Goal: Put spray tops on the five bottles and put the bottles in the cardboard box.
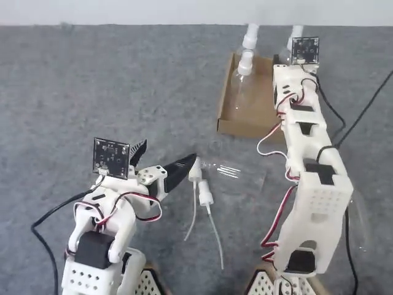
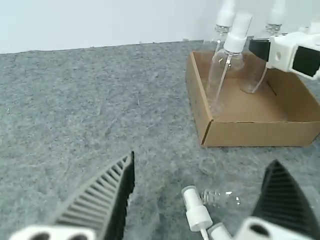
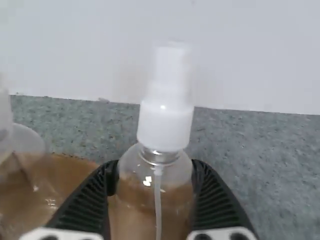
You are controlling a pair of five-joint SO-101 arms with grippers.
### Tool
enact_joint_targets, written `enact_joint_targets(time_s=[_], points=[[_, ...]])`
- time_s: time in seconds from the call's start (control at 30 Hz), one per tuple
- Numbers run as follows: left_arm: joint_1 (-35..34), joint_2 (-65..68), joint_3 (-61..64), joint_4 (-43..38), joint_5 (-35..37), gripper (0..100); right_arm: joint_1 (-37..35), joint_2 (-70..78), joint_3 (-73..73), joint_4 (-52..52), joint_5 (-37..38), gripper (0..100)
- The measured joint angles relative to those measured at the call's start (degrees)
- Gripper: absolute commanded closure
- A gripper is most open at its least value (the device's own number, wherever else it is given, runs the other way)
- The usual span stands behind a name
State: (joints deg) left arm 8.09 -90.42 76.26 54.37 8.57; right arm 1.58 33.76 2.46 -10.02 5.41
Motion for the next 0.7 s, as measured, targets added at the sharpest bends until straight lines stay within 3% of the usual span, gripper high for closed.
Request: enact_joint_targets(time_s=[0.33,0.57,0.7], points=[[0.0,0.0,0.0,0.0,0.0,62,0.0,1.0,-1.1,0.0,0.0,98.7],[0.0,0.0,0.0,0.0,0.0,62,0.0,1.0,-1.1,0.0,0.0,86.2],[0.0,0.0,0.0,0.0,0.0,62,0.0,1.0,-1.1,0.0,0.0,84.1]])
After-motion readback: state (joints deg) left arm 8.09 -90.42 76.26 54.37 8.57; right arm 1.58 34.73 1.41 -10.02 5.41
